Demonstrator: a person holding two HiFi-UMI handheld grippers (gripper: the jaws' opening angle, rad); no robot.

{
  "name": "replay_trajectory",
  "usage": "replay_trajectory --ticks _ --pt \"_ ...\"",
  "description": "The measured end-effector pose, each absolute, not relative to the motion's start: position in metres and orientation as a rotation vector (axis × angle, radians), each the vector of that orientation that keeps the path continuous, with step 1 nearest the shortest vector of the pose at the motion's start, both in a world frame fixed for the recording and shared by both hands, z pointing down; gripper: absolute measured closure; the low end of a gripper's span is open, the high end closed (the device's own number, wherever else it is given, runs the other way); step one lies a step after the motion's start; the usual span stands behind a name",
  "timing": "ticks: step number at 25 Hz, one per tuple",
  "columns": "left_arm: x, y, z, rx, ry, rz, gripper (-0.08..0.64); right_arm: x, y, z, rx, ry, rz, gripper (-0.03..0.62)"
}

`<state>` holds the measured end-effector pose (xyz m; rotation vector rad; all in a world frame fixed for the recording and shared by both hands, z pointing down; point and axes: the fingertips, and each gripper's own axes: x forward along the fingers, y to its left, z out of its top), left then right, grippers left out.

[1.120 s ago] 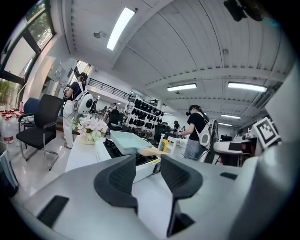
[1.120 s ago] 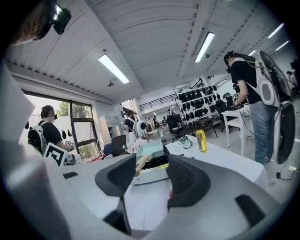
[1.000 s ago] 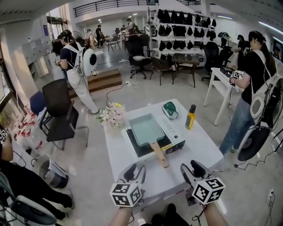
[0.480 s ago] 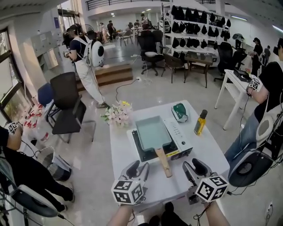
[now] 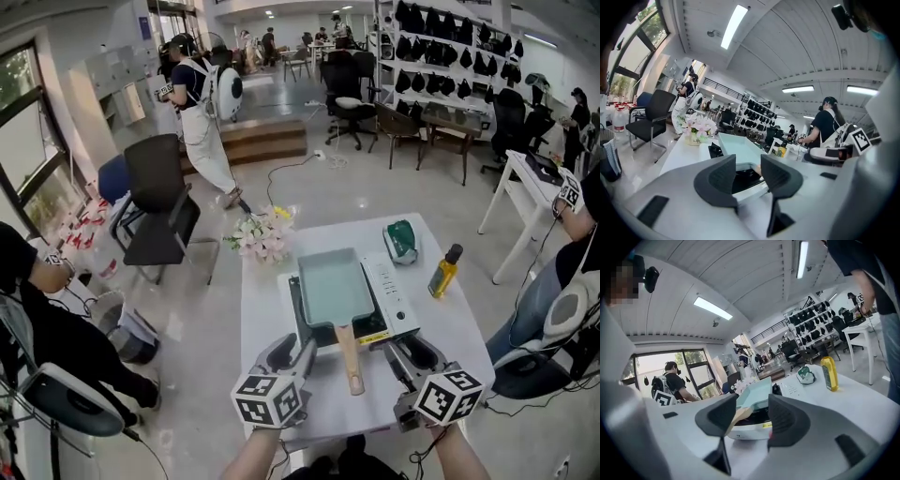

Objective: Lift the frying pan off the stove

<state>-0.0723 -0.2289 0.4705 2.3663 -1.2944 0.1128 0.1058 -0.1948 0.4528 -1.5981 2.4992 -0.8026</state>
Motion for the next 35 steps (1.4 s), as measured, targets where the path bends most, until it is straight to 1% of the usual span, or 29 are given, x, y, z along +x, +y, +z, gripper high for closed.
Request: replay_trajectory --ticks 16,26,35 --pt "-0.059 -0.243 0.501 2.132 -1.187 0.025 0.402 0.091 -0.225 0.480 -1.424 2.586 -0.955 0.394" --pt "-0.035 -0.241 0.503 1.964 -0.976 -0.143 0.379 0.093 -0.224 0.484 -1.384 2.590 -1.019 0.394" --pt "-0.014 -0.244 0.513 1.851 -0.831 -0.190 0.373 0.090 -0.224 0.490 -1.352 2.595 -1.055 0.396"
